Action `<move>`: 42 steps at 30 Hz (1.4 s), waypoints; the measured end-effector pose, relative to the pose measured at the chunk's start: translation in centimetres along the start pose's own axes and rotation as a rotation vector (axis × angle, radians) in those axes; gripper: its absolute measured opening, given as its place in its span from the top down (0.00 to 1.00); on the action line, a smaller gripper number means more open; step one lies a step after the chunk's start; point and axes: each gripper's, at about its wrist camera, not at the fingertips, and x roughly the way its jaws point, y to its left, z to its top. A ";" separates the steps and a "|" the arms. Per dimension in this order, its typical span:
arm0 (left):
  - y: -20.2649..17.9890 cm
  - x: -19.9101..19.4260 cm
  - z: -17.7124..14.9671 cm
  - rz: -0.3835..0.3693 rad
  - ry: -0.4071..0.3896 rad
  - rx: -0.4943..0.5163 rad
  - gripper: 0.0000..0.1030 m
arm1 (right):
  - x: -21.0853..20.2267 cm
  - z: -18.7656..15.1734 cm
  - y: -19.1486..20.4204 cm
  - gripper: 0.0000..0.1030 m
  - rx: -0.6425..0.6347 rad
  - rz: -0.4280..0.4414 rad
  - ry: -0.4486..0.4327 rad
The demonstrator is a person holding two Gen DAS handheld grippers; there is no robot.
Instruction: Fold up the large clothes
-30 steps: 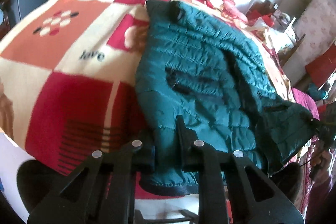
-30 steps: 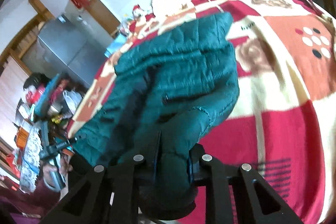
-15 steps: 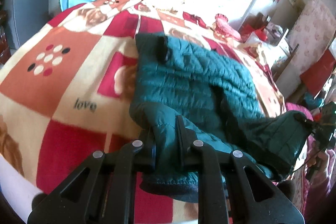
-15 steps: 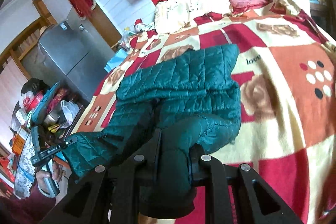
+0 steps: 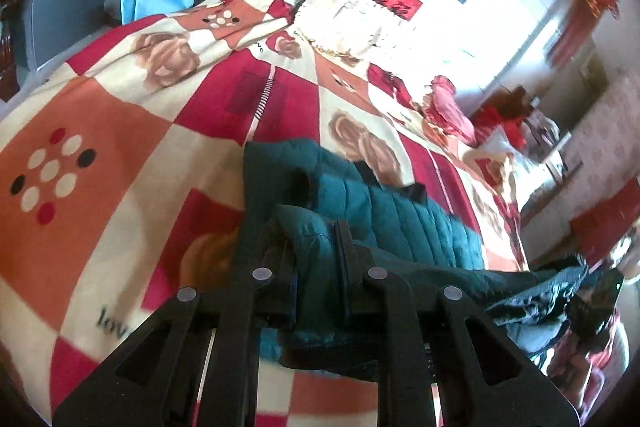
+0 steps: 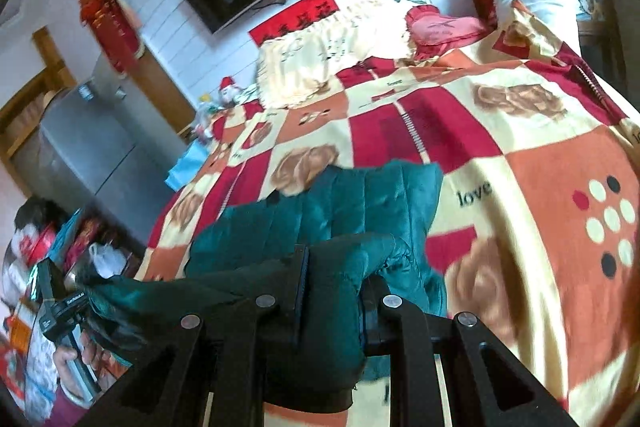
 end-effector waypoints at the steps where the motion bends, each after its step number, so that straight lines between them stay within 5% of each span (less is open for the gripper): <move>1: -0.2 1.0 0.8 0.013 -0.002 -0.001 0.86 | 1.1 0.9 0.0 0.83 0.000 -0.018 0.004; 8: 1.0 8.9 3.5 0.126 0.051 -0.030 0.86 | 8.8 5.2 -1.3 0.83 0.025 -0.122 0.042; 13: 2.9 11.6 3.9 0.052 0.107 -0.109 0.78 | 15.4 4.8 -4.5 0.82 0.133 -0.195 0.104; 17: 2.9 10.3 5.0 -0.007 0.134 -0.088 0.68 | 16.8 4.5 -5.4 0.70 0.169 -0.184 0.085; 20: 3.0 8.0 5.9 -0.022 0.070 -0.103 0.46 | 16.0 5.2 -5.4 0.62 0.196 -0.148 0.058; 21: 3.1 7.0 6.1 -0.009 0.024 -0.109 0.34 | 15.3 5.5 -5.4 0.52 0.208 -0.128 0.037; 22: 3.0 6.3 6.1 -0.003 -0.010 -0.113 0.30 | 14.8 5.6 -5.2 0.44 0.215 -0.109 0.023; 23: 2.9 5.8 6.0 -0.003 -0.025 -0.116 0.30 | 14.2 5.7 -5.1 0.27 0.220 -0.090 0.009; 24: 2.8 5.7 6.0 -0.006 -0.023 -0.116 0.30 | 13.7 5.8 -4.8 0.22 0.219 -0.088 -0.003; 30: -0.6 7.2 3.2 0.037 -0.012 0.001 0.30 | 10.1 5.6 0.0 0.22 0.066 -0.135 -0.108; 37: -3.0 13.7 1.6 0.199 0.064 0.103 0.30 | 16.9 2.1 9.7 0.22 -0.296 -0.102 0.087; 42: -1.8 16.6 2.2 0.271 0.078 0.092 0.20 | 23.3 1.0 11.4 0.22 -0.369 -0.158 0.157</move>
